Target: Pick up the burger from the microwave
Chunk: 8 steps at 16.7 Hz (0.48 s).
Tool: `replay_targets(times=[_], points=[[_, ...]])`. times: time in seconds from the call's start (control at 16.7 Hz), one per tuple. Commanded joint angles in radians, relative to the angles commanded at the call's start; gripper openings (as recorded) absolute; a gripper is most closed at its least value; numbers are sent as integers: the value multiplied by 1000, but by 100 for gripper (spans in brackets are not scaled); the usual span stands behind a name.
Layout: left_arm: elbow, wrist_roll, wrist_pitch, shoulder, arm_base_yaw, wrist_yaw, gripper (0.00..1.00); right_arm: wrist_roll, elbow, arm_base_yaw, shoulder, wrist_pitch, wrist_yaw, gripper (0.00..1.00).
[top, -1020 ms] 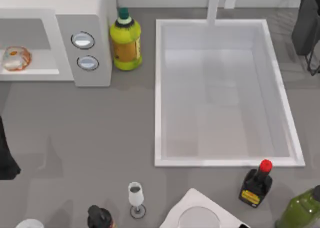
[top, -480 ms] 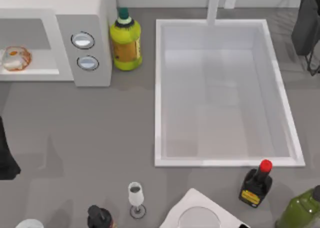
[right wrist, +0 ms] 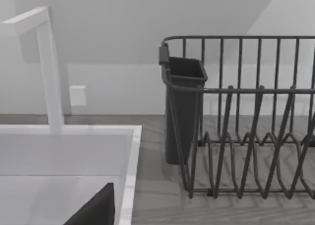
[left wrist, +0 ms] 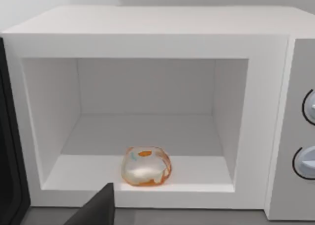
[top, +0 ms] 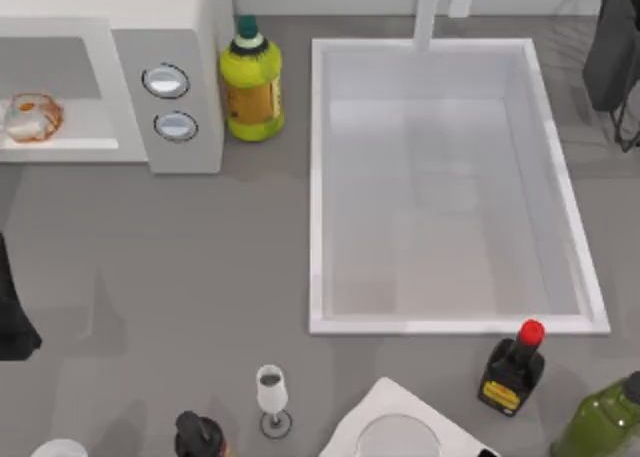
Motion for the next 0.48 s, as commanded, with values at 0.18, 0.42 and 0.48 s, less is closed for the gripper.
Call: replay_targets(times=[0.18,0.42,0.48], points=[[11,1,14,29,1,2,100,0,0,0,0,0,0,100],[77,5,97,203,10,13,100,0,0,0,0,0,0,100],[101,7,128,267,13,17,100,0,0,0,0,0,0,100]])
